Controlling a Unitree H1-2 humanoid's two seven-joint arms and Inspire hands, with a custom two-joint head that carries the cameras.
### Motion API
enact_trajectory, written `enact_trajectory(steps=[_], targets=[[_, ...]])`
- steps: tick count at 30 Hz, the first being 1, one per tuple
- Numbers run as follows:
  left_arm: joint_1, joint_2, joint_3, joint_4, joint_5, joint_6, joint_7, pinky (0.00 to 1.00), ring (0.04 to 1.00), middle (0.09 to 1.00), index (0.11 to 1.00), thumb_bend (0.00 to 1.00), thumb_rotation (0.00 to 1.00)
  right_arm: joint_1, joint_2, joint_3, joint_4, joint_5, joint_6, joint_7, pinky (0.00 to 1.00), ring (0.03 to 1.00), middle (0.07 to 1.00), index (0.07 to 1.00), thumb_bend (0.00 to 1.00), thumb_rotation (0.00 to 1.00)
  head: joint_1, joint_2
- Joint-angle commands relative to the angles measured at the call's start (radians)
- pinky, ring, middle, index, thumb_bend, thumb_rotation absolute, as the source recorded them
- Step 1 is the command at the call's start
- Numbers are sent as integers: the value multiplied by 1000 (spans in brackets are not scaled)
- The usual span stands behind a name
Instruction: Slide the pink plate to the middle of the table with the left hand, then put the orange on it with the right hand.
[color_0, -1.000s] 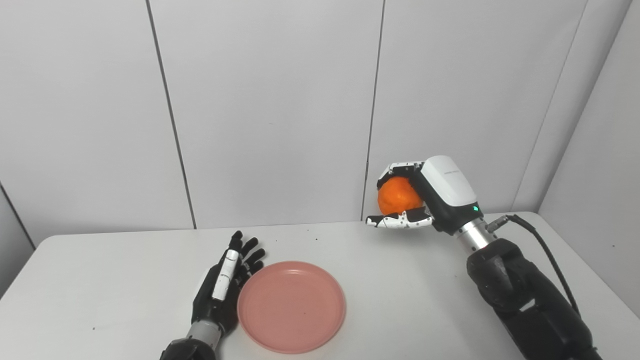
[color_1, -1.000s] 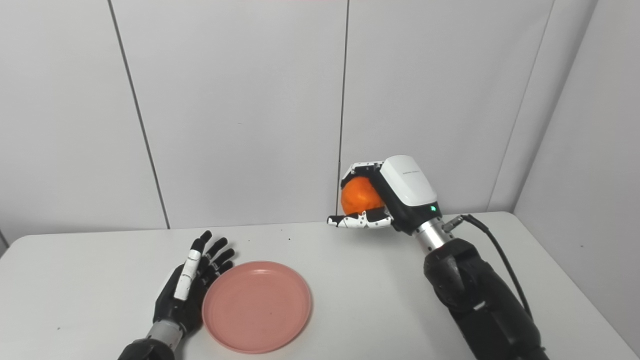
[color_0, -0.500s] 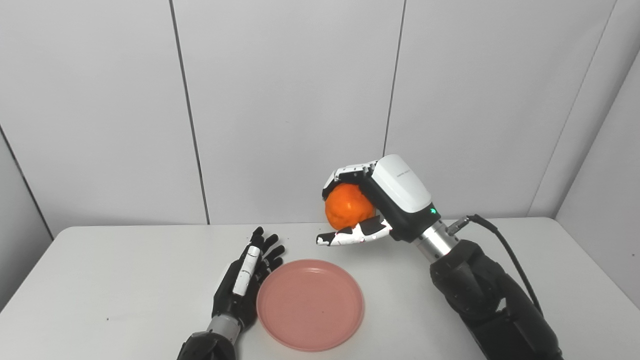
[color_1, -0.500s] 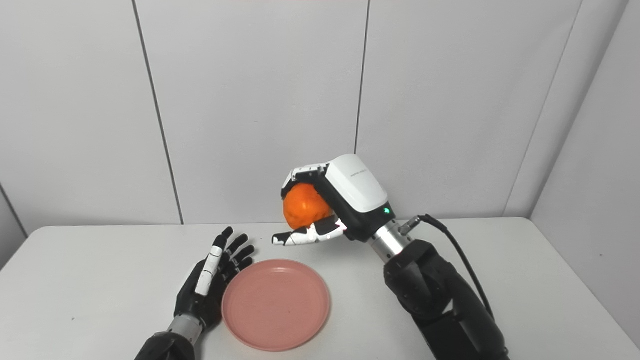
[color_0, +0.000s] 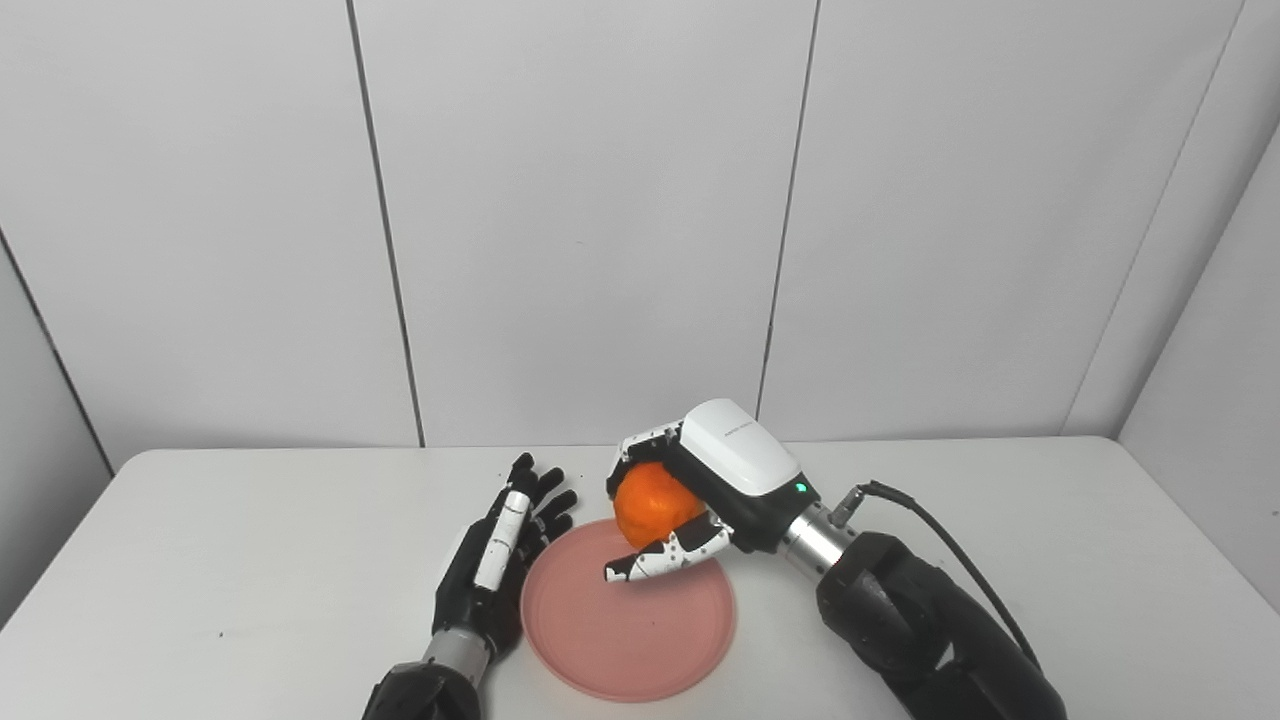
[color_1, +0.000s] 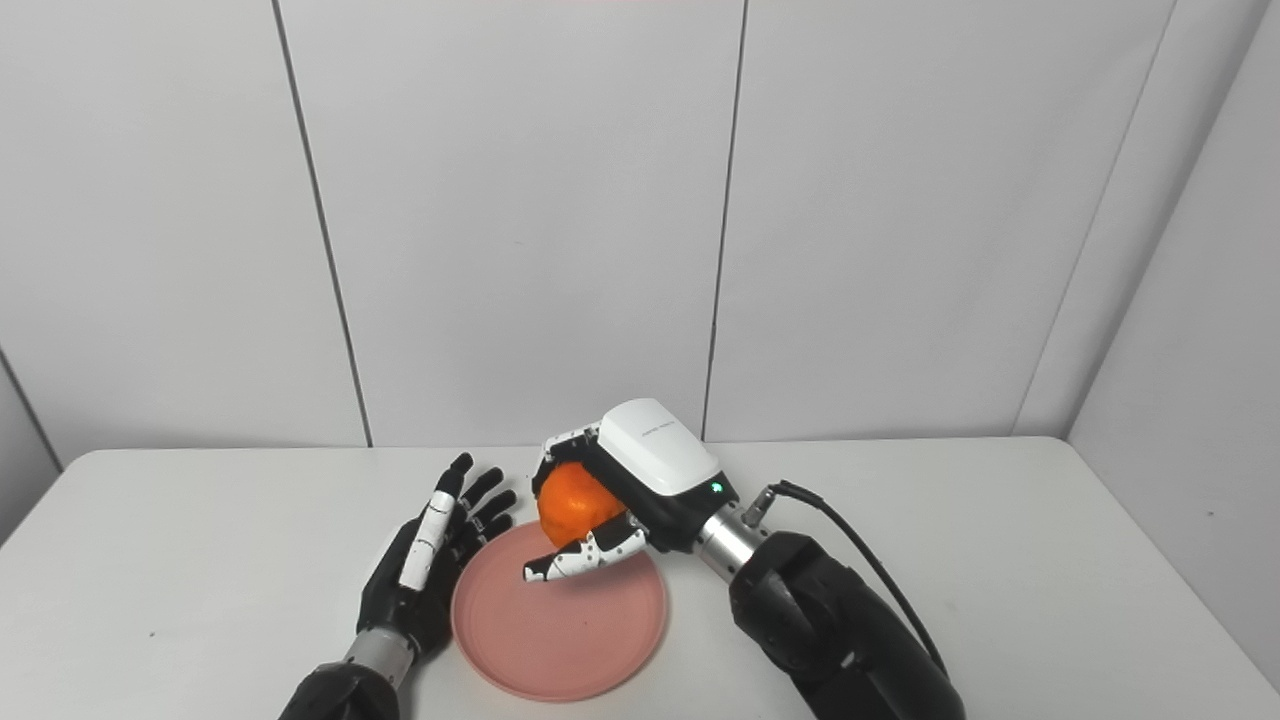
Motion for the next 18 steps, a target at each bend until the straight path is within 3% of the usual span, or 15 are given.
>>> enact_trajectory(steps=[1, 7, 18], targets=[[19, -9, -8, 3, 11, 48, 15, 921, 885, 936, 1000, 751, 702, -35, 4, -6, -18, 0, -43, -27, 279, 337, 396, 411, 528, 401, 1, 1], [19, -6, -12, 11, 13, 36, 6, 921, 891, 951, 1000, 761, 712, -47, 4, 24, 23, -16, -38, 12, 271, 328, 394, 423, 502, 474, 1, 3], [21, -4, -18, 8, 19, 34, 3, 916, 905, 960, 1000, 757, 728, -47, 9, 58, 77, -39, -53, 30, 367, 417, 457, 497, 506, 387, 1, 5]])
